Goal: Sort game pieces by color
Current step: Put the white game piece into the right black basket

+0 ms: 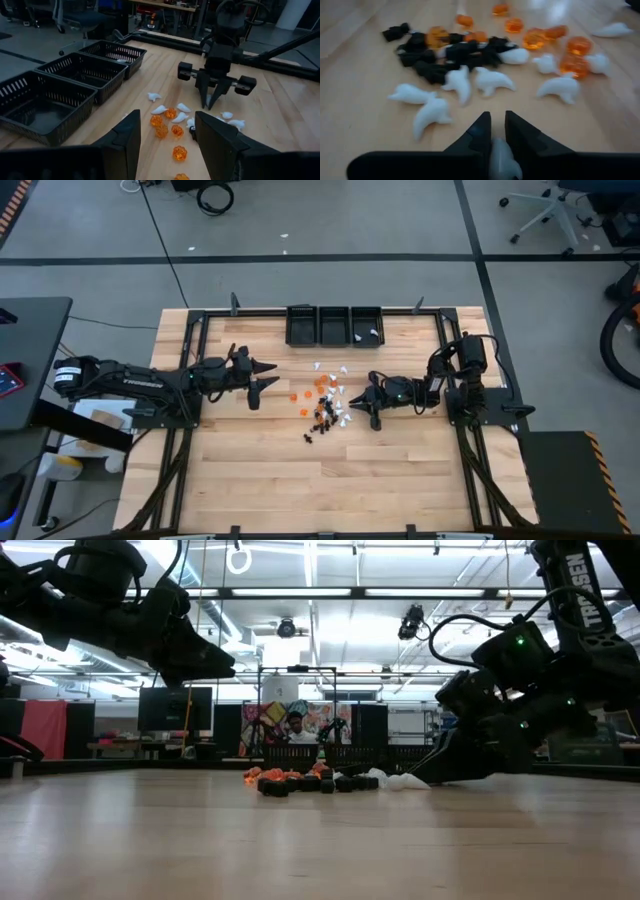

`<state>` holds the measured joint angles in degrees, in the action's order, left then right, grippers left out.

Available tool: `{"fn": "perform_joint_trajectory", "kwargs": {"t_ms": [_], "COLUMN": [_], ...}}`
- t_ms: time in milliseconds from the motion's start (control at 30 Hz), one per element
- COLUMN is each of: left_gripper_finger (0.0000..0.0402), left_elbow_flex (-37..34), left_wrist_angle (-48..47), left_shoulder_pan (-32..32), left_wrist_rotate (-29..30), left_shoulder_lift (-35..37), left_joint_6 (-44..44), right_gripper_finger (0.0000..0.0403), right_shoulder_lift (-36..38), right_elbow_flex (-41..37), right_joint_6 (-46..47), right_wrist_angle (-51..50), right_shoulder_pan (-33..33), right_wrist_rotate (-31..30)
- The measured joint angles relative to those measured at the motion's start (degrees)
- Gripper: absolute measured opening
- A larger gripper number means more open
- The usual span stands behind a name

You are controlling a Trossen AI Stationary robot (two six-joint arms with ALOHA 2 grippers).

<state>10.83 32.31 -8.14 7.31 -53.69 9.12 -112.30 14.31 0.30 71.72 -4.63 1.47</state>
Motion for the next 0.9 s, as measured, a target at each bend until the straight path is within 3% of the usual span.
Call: {"fn": "perform_joint_trajectory", "kwargs": {"t_ms": [333, 600, 733, 900], "left_gripper_finger": [0.0167, 0.0167, 0.0167, 0.0167], "left_elbow_flex": [0.00, 0.00, 0.00, 0.00], "left_wrist_angle": [0.00, 0.01, 0.01, -0.33], "left_shoulder_pan": [0.00, 0.00, 0.00, 0.00], "left_wrist_rotate": [0.00, 0.00, 0.00, 0.00], "left_shoulder_lift": [0.00, 0.01, 0.00, 0.00], "left_joint_6": [0.58, 0.60, 0.60, 0.60], "right_gripper_finger": [0.0054, 0.0054, 0.0057, 0.0059], "right_shoulder_lift": [11.08, 20.80, 24.97, 29.16], "right_elbow_flex": [0.40, 7.08, 10.74, 12.04], "right_joint_6": [-0.76, -5.06, -8.78, -13.41], "right_wrist_angle": [-13.31, -32.07, -40.33, -41.23], "right_shoulder_pan": [-3.03, -6.31, -8.71, -14.14], "right_wrist_rotate": [-3.52, -3.87, -6.96, -8.08]}}
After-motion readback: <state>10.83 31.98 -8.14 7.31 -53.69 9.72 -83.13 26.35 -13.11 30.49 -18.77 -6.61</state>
